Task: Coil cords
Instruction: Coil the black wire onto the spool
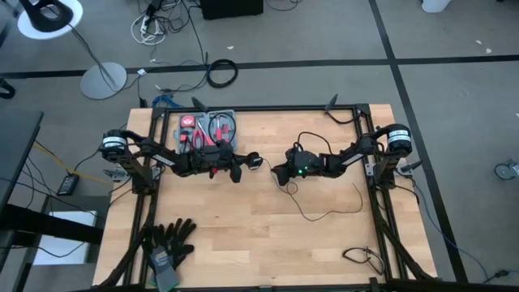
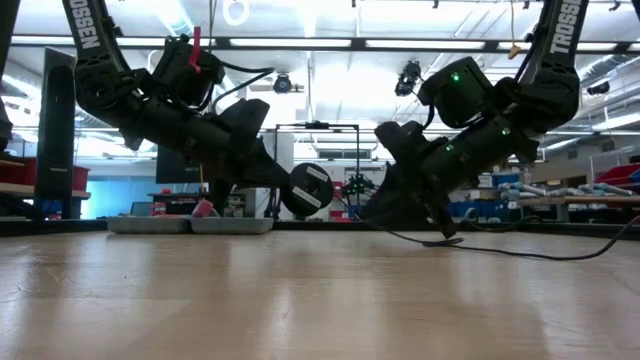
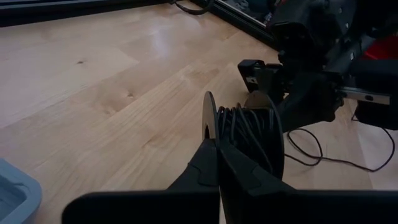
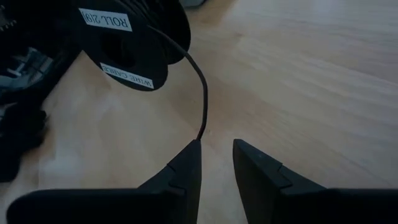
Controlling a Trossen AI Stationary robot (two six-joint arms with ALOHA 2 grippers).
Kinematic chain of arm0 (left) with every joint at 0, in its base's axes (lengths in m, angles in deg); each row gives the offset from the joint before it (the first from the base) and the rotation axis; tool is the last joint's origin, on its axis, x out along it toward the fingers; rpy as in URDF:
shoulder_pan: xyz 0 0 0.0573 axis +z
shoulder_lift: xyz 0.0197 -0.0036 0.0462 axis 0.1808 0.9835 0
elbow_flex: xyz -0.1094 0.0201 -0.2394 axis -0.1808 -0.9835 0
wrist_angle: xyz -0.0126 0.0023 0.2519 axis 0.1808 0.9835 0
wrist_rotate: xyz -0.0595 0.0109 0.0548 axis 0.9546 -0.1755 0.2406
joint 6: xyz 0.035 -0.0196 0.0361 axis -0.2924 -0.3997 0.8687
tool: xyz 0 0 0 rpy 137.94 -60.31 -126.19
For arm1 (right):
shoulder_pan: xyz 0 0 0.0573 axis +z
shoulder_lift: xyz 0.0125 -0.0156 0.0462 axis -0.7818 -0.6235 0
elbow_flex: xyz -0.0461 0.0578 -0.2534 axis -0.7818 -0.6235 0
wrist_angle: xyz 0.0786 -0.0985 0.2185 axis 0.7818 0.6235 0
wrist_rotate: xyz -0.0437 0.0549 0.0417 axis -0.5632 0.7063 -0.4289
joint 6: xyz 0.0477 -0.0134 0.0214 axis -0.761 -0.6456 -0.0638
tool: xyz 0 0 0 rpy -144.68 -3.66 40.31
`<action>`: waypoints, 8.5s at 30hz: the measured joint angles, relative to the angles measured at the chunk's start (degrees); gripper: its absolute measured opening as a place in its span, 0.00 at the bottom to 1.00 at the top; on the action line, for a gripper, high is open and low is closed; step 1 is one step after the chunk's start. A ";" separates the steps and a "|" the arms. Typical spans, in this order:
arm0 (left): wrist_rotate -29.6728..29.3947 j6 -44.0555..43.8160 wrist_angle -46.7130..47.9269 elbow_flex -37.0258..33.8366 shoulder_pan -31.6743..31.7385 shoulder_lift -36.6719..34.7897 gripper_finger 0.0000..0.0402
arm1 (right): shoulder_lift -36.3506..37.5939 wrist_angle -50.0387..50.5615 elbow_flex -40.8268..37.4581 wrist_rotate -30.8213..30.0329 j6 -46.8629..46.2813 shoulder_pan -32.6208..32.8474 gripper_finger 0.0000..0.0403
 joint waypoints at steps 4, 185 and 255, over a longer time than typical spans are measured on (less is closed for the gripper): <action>0.00 -0.01 -0.02 0.00 0.00 -0.02 0.00 | 0.01 -1.59 0.00 1.67 -1.70 -0.36 0.23; 2.12 -2.82 -2.50 0.07 1.60 -0.02 0.00 | -4.05 25.08 16.08 4.17 12.22 3.68 0.00; 1.99 -2.84 7.91 0.02 1.55 0.04 0.00 | 15.84 1.47 -7.63 -6.18 17.04 5.49 0.08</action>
